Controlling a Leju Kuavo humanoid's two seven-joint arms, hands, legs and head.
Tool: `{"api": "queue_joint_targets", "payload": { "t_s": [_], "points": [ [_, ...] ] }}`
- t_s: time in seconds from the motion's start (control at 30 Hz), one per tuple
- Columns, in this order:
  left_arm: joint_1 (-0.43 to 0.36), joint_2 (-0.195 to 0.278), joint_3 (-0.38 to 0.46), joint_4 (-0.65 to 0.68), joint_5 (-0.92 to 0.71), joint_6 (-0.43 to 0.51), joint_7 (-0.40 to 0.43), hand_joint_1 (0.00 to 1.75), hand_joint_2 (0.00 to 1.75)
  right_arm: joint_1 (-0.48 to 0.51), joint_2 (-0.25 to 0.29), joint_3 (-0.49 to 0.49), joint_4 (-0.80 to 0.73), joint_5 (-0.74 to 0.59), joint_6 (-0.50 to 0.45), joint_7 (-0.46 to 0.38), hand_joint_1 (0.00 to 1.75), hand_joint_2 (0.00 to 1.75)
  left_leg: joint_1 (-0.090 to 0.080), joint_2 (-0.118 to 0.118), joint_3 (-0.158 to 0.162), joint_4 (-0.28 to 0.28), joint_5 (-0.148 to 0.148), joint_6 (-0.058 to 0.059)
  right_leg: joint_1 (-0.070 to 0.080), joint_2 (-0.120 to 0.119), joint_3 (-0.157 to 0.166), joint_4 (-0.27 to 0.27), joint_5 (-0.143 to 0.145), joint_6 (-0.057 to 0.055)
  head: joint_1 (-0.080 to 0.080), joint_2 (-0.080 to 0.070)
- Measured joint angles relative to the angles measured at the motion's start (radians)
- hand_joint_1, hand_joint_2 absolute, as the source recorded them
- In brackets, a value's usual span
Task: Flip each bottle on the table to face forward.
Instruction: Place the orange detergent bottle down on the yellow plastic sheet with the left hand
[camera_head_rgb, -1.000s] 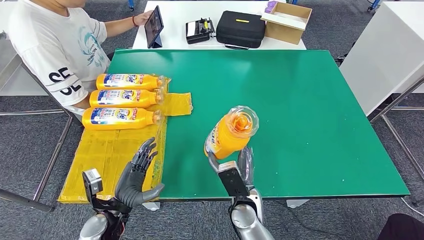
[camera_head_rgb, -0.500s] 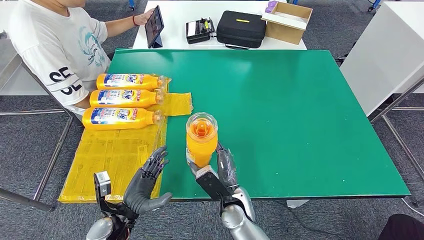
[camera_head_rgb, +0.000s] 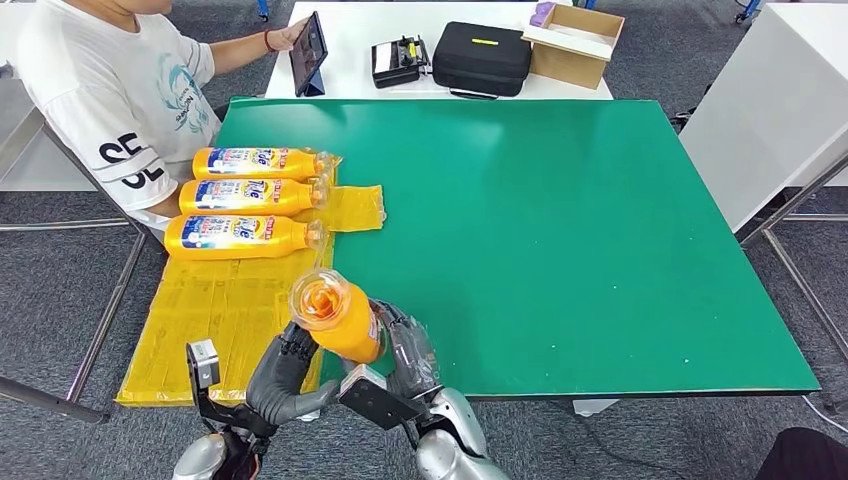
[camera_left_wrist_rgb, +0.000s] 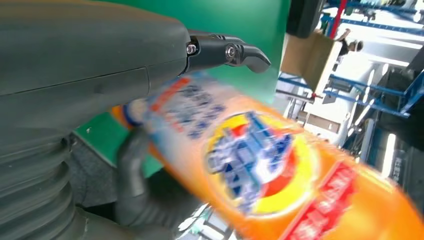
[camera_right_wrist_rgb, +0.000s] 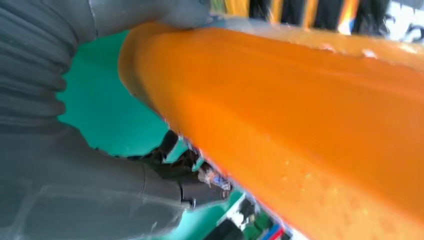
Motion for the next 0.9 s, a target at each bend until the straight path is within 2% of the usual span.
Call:
{"api": "queue_joint_targets", "payload": {
  "t_s": [0.33,0.9],
  "points": [
    [-0.002,-0.021,0.032,-0.009,-0.010,0.019,-0.018,0.00,1.75,-0.012,0.006,0.068,0.092,-0.014,0.060,0.006,1.75,1.75,0.000,0.000,-0.001,0.000,0.000,0.000,0.000,0.000,-0.001,0.000,0.000,0.000,0.000,0.000],
    [0.000,-0.040,0.071,-0.018,-0.057,0.030,-0.030,0.00,1.75,-0.034,0.015,0.083,0.138,-0.020,0.090,0.025,1.75,1.75,0.000,0.000,-0.001,0.000,0.000,0.000,0.000,0.000,-0.001,0.000,0.000,0.000,0.000,0.000]
  ]
}}
